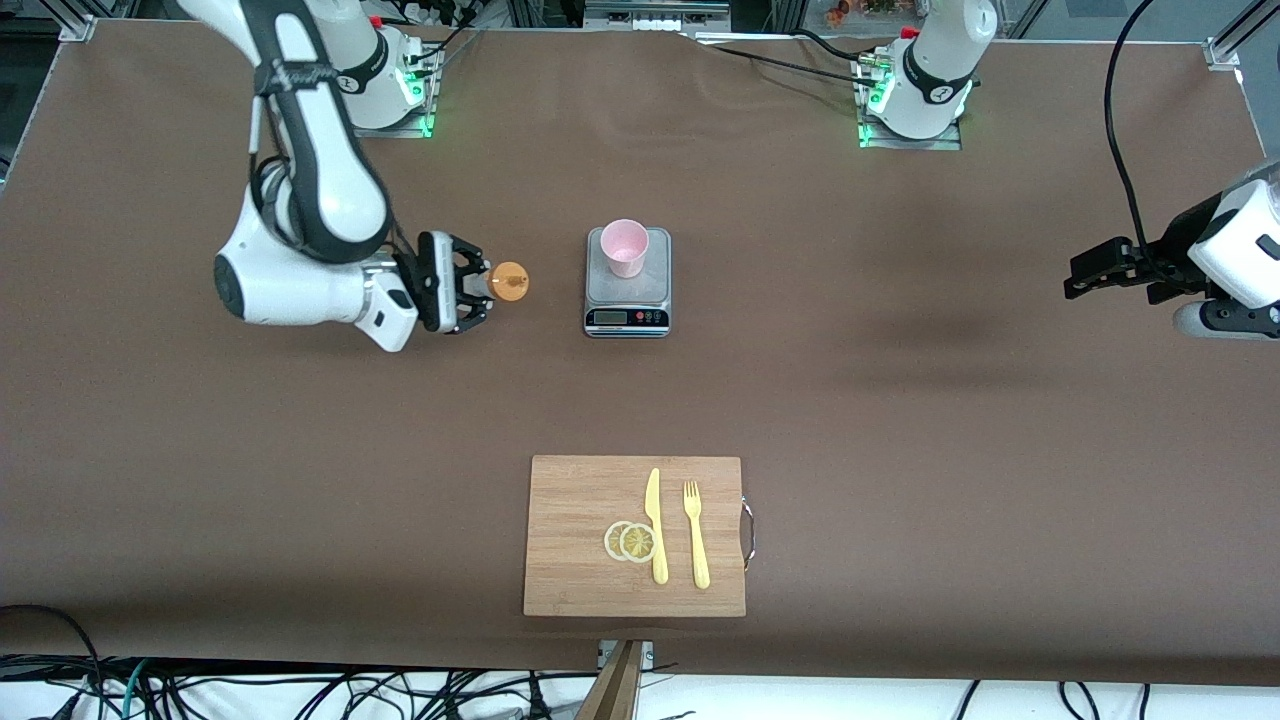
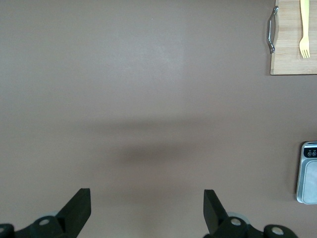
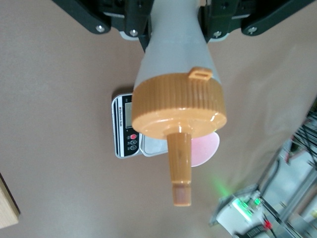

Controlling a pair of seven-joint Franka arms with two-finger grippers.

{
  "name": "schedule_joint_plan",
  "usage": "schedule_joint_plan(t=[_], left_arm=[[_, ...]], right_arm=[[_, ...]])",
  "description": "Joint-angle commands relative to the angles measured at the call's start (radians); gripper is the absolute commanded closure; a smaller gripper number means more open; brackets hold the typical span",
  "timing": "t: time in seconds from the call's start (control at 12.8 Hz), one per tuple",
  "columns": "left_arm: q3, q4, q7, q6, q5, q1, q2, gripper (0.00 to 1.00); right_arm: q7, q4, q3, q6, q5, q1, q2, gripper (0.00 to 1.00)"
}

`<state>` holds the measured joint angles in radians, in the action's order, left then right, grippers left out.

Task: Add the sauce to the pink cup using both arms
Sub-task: 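Carry the bottle back beside the scale with the right gripper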

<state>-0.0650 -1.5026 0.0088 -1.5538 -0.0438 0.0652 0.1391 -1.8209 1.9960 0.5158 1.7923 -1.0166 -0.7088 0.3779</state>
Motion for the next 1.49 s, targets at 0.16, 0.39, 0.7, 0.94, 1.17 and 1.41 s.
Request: schedule_joint_plan(t=[0.16,0.39,0.7,0.94,1.17,1.41], left_arm=[[0.002,0.024,0.017,0.015,0.01,-0.002,0.008,0.0],[0.001,0.024,0.017,0.015,0.008,-0.002,0.01,0.0],[0.001,0.024,0.016,0.015,0.008,-0.002,0.01,0.0],[0.001,0.024,0.016,0.015,0.008,-0.002,0.01,0.0],[0.001,0.024,0.017,0.015,0.008,-0.002,0.01,0.0],[0.002,0.024,0.016,0.015,0.008,-0.002,0.01,0.0]], right_arm=[[-0.281,-0.066,-0.008,-0.232,-0.099,0.173,0.14,0.82],[-0.501,-0.167,-0.017,-0.373,-0.141,0.264,0.287,0.79],[-0.67,-0.269,-0.017,-0.467,-0.157,0.334,0.395,0.79],[-0.739,-0.304,-0.019,-0.467,-0.149,0.359,0.423,0.78],[-0.811,-0.307,-0.019,-0.479,-0.146,0.377,0.47,0.42],[-0.736,-0.333,-0.008,-0.527,-0.076,0.382,0.458,0.0]])
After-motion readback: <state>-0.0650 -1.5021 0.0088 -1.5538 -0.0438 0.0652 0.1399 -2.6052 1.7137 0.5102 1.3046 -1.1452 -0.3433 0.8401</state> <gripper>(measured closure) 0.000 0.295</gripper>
